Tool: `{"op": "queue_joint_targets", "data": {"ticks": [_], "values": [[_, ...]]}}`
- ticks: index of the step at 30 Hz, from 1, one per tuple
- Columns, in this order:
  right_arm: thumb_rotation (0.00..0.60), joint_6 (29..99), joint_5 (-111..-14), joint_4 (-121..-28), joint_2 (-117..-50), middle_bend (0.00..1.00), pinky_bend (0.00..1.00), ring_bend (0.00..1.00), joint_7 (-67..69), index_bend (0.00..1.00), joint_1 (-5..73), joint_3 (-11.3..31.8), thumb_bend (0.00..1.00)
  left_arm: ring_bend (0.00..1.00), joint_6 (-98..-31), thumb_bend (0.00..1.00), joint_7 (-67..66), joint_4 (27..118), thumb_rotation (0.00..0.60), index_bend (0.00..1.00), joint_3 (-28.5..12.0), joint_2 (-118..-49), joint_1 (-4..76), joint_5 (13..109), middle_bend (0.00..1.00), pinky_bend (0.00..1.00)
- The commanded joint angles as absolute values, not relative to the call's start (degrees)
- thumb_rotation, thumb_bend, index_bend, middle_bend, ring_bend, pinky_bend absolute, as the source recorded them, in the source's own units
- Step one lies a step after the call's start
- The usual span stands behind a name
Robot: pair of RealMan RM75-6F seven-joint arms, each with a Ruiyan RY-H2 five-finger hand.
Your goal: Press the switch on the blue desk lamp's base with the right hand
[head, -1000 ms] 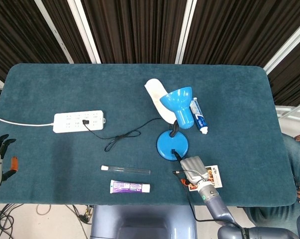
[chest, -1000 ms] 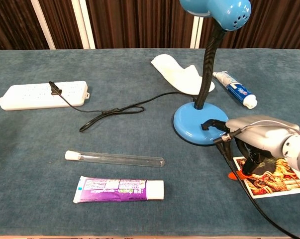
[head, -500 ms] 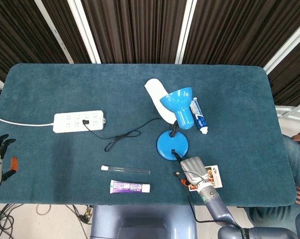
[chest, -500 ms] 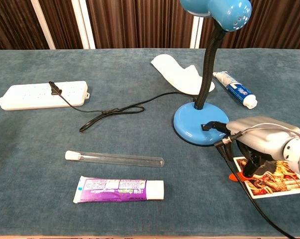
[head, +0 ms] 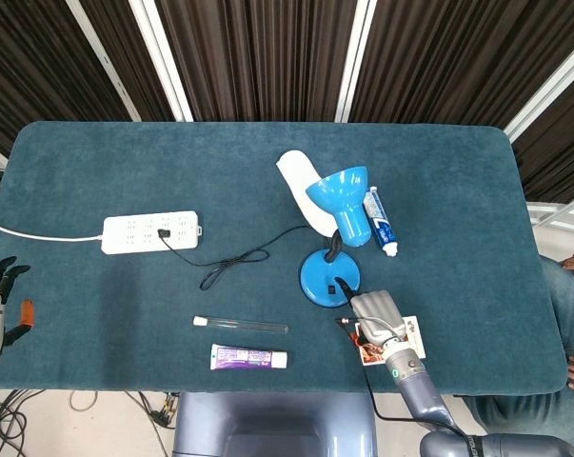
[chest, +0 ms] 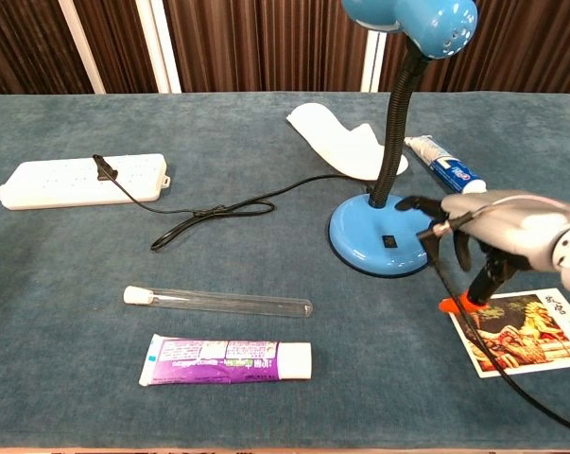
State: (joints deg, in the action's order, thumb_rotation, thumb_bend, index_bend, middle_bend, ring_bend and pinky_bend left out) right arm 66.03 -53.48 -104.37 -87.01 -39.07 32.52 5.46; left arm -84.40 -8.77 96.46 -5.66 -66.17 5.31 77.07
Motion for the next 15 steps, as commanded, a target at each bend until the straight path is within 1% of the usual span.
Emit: {"op": "queue_joint_targets", "data": {"ticks": [1, 2, 5, 6, 8, 11, 13, 15], "values": [[0.600, 70.2, -53.2, -112.3, -80.8, 0.33, 1.00, 0.43, -38.2, 0.00, 30.1, 6.0, 0.25, 0.01, -84.9, 0.53, -8.8, 96.3, 0.600, 0.22, -5.9, -66.4, 5.2, 77.2, 0.10, 0.00], [0.600, 71.1, -53.4, -114.0, -79.2, 0.32, 1.00, 0.41, -38.2, 0.00, 29.5, 5.7, 0.25, 0.01, -85.1, 0.53, -8.8, 96.3, 0.600, 0.22, -5.9, -66.5, 5.2, 77.2, 0.10, 0.00], [0.600, 74.2, -56.5, -117.8, -74.5, 0.25, 1.00, 0.33, -38.1, 0.00, 27.3, 4.0, 0.25, 0.01, -85.2, 0.53, -9.0, 96.3, 0.600, 0.22, -5.9, -66.6, 5.1, 77.2, 0.10, 0.00], [0.600, 75.5, -58.6, -118.5, -72.7, 0.23, 1.00, 0.29, -38.0, 0.00, 26.2, 2.9, 0.25, 0.01, -85.1, 0.53, -8.9, 96.4, 0.600, 0.22, -5.9, -66.6, 5.1, 77.1, 0.10, 0.00], [0.600, 77.6, -62.9, -118.8, -69.8, 0.20, 1.00, 0.24, -36.3, 0.00, 24.0, 0.8, 0.25, 0.01, -85.1, 0.53, -8.7, 96.5, 0.600, 0.22, -6.0, -66.5, 5.2, 77.0, 0.10, 0.00], [0.600, 80.6, -70.0, -117.3, -66.4, 0.15, 1.00, 0.18, -29.2, 0.00, 20.3, -1.6, 0.25, 0.01, -85.0, 0.53, -8.6, 96.5, 0.600, 0.22, -6.2, -66.5, 5.2, 76.7, 0.10, 0.00], [0.600, 84.8, -75.1, -114.0, -64.9, 0.11, 1.00, 0.12, -24.7, 0.00, 17.1, -3.0, 0.25, 0.01, -84.9, 0.53, -8.6, 96.6, 0.600, 0.22, -6.2, -66.5, 5.2, 76.6, 0.10, 0.00], [0.600, 87.8, -78.5, -110.8, -64.3, 0.09, 1.00, 0.10, -22.8, 0.00, 14.9, -4.2, 0.25, 0.01, -84.7, 0.53, -8.8, 96.7, 0.600, 0.22, -6.1, -66.5, 5.3, 76.6, 0.10, 0.00]]}}
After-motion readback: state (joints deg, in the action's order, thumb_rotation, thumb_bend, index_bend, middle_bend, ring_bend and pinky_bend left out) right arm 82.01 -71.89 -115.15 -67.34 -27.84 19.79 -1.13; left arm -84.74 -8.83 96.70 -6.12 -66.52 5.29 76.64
